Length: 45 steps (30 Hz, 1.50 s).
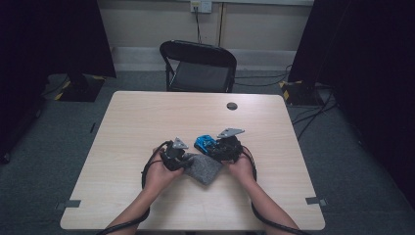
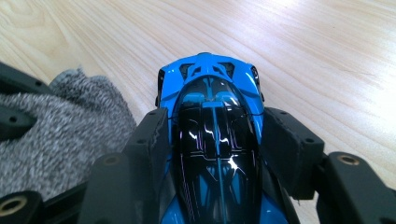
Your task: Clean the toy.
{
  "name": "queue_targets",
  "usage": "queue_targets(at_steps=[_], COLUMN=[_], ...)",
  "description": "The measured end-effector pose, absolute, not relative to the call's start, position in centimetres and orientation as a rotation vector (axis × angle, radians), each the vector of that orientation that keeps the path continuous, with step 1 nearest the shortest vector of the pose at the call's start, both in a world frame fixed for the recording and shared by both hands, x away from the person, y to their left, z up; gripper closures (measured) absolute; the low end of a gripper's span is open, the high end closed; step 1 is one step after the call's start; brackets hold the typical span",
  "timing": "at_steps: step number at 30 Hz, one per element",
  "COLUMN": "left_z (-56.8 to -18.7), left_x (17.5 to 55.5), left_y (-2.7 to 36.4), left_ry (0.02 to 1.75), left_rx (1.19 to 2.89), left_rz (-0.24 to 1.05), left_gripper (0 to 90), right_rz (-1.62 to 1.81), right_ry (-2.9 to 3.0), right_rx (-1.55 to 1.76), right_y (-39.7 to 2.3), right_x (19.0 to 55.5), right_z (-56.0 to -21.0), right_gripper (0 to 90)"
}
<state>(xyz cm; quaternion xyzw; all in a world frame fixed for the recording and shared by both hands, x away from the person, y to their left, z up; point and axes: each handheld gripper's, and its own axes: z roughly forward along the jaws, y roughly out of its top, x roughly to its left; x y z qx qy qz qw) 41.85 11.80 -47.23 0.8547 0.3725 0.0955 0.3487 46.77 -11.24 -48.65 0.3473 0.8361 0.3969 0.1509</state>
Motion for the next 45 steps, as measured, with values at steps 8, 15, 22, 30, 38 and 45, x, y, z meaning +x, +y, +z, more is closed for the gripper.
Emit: queue_targets(at_steps=[8,15,22,30,38,45], left_z=[-47.2,-47.4,-47.2,-47.1,-47.1,-47.1], left_x=[42.8,43.5,44.5,45.6,46.3,46.8], left_y=[12.7,13.7,14.5,15.3,15.9,16.9], left_ry=[1.010,1.050,1.095,1.140,1.175,1.217], left_rx=[2.196,2.166,2.142,2.126,2.113,2.095], left_rz=[0.279,0.301,0.322,0.342,0.358,0.384], left_gripper=[77.7,77.7,77.7,77.7,77.7,77.7], right_rz=[1.140,1.140,1.139,1.141,1.142,1.144], right_ry=[2.400,2.398,2.399,2.400,2.399,2.399], right_rx=[0.997,1.000,0.996,0.993,0.989,0.986], right_y=[-11.2,-11.2,-11.2,-11.2,-11.2,-11.3], right_x=[46.8,46.7,46.7,46.8,46.7,46.7], right_z=[-48.7,-48.7,-48.7,-48.7,-48.7,-48.7], right_gripper=[42.3,42.3,42.3,42.3,42.3,42.3])
